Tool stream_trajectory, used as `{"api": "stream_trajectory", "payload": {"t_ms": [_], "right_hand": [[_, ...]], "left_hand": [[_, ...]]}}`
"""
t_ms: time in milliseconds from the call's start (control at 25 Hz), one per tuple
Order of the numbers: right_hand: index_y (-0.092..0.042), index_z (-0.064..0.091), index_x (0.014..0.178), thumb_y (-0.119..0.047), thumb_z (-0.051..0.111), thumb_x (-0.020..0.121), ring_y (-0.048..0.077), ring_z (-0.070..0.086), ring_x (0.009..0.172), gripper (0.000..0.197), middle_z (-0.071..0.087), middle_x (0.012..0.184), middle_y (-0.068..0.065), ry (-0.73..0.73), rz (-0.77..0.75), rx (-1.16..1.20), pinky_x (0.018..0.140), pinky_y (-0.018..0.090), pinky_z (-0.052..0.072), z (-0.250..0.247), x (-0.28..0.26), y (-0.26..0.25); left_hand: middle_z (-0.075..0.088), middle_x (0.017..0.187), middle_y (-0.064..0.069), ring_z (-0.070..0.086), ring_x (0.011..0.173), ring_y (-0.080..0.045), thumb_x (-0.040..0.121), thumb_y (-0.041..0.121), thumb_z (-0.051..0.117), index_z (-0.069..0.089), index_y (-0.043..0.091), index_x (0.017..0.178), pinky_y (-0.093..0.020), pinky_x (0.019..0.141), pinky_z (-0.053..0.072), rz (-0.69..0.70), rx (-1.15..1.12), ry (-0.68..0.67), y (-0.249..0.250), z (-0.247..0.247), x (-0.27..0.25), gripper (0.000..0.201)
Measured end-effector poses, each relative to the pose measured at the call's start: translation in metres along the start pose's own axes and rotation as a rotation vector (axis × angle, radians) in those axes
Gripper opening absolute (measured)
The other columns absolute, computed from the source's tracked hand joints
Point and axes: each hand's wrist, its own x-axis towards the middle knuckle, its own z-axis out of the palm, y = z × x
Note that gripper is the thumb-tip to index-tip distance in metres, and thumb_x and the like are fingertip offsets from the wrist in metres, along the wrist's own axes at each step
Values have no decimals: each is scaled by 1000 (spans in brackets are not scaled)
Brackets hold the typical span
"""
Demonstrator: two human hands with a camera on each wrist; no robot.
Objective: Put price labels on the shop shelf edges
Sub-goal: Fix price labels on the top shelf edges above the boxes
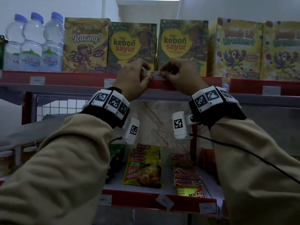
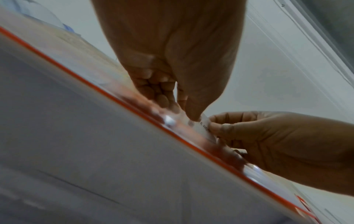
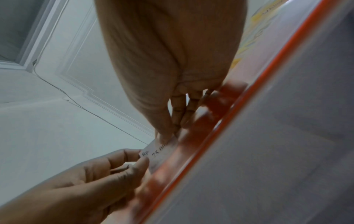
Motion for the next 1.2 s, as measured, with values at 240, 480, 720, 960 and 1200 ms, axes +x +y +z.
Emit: {"api": "stream_trajectory", "payload": {"t_ms": [240,480,720,960,1200], "right_hand": [[-19,69,93,-21,68,85,8,58,77,8,66,89,0,-137,16,-67,68,16,45,-10,2,-3],[-18,68,97,-25,65,88,12,50,82,12,55,85,-4,-230,21,-197,72,24,38,-13,4,-7],[-18,69,97,-26,67,86,15,56,89,13,61,95,0,-259,26,-208,82,33,49,-12,-3,-11],[-17,68,98,-25,66,87,13,54,92,14,60,99,-1,-281,28,-248,83,30,46,-13,0,-13],[-15,69,100,-26,66,88,13,51,89,17,57,94,-1,-299,15,-296,76,26,38,-13,3,-13]], "left_hand": [[53,119,-17,46,111,-35,95,32,50,60,12,106,-40,92,34,26,108,-33,-2,6,-2,25],[54,109,-13,47,106,-32,94,30,52,59,12,106,-39,89,35,31,79,-6,0,3,-3,23],[52,109,-16,45,106,-32,96,33,50,59,8,107,-38,88,35,11,117,-47,-1,2,-5,29],[53,109,-14,47,105,-30,94,31,53,59,12,106,-37,87,36,24,103,-40,-2,0,-4,23],[51,110,-15,45,107,-30,95,36,50,59,10,108,-34,84,33,-12,154,-89,-2,-2,-1,30]]}}
